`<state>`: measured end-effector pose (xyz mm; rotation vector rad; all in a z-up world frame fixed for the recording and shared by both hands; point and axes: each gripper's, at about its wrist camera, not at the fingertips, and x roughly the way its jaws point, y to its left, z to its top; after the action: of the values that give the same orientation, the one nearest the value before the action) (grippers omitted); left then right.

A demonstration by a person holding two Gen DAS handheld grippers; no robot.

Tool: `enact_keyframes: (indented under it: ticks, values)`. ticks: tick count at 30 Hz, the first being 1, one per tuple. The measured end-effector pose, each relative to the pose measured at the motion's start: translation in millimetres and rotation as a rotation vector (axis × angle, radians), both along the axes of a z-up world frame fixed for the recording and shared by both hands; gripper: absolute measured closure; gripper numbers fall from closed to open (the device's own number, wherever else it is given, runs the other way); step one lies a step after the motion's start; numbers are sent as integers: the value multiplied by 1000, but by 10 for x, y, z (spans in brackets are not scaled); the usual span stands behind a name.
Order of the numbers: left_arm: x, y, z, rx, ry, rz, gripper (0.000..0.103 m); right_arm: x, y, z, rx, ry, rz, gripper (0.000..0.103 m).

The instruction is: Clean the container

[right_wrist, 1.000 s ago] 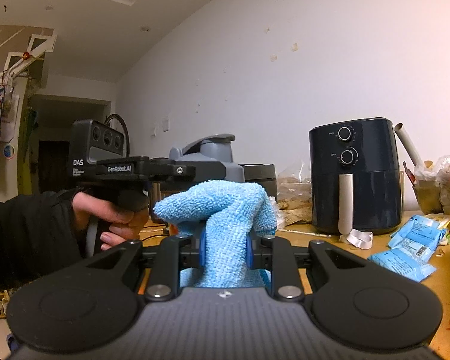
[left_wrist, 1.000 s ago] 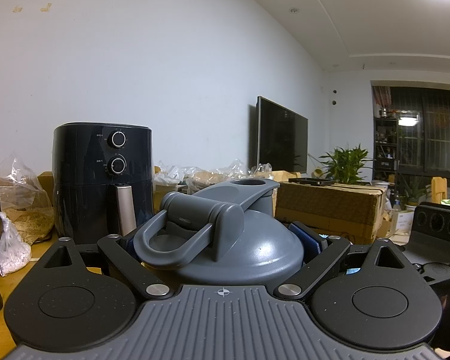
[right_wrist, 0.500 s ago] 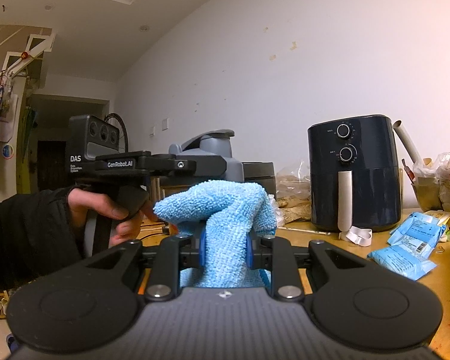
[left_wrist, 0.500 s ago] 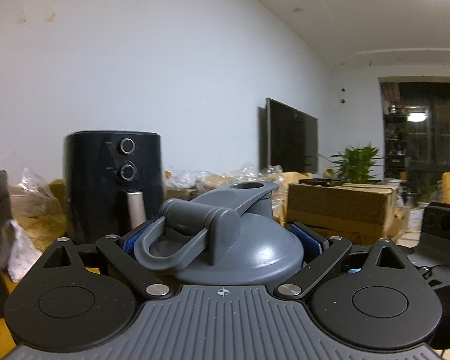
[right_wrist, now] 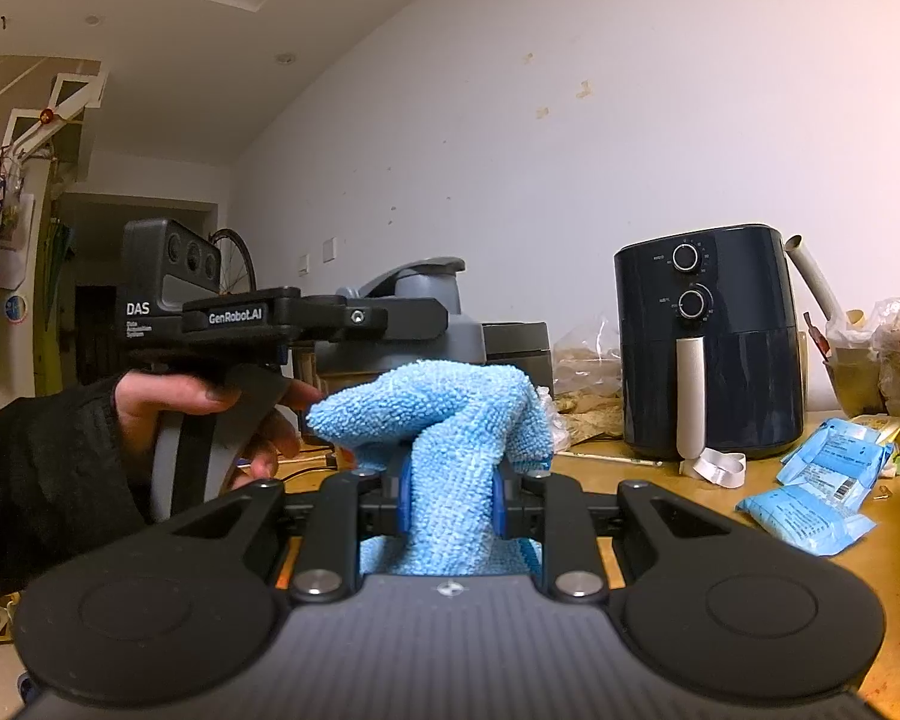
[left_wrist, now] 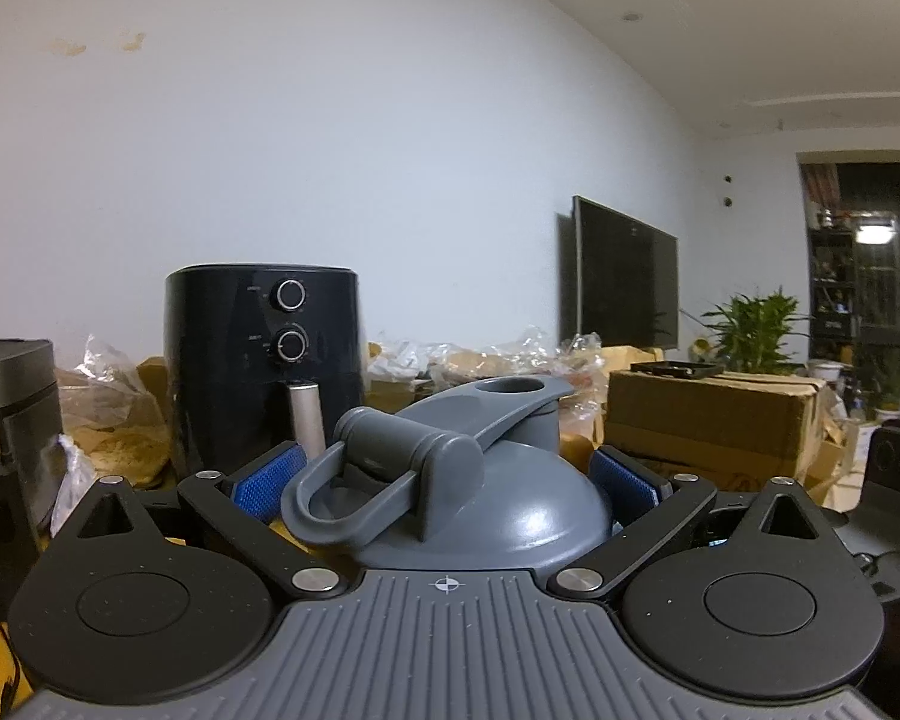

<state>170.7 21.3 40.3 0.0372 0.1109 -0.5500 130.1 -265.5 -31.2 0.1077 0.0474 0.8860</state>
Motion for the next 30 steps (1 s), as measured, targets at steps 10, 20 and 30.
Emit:
enact_keyframes:
  ticks: [10, 20, 30]
  values:
    - [-94, -55, -15, -40, 14, 100, 0, 14, 0, 5, 0, 11, 3, 82]
    - [-159, -214, -16, -71, 21, 250, 0, 11, 4, 5, -6, 18, 1, 81]
    - [-176, -380, -26, -78, 26, 383, 0, 6, 5, 4, -6, 25, -7, 80]
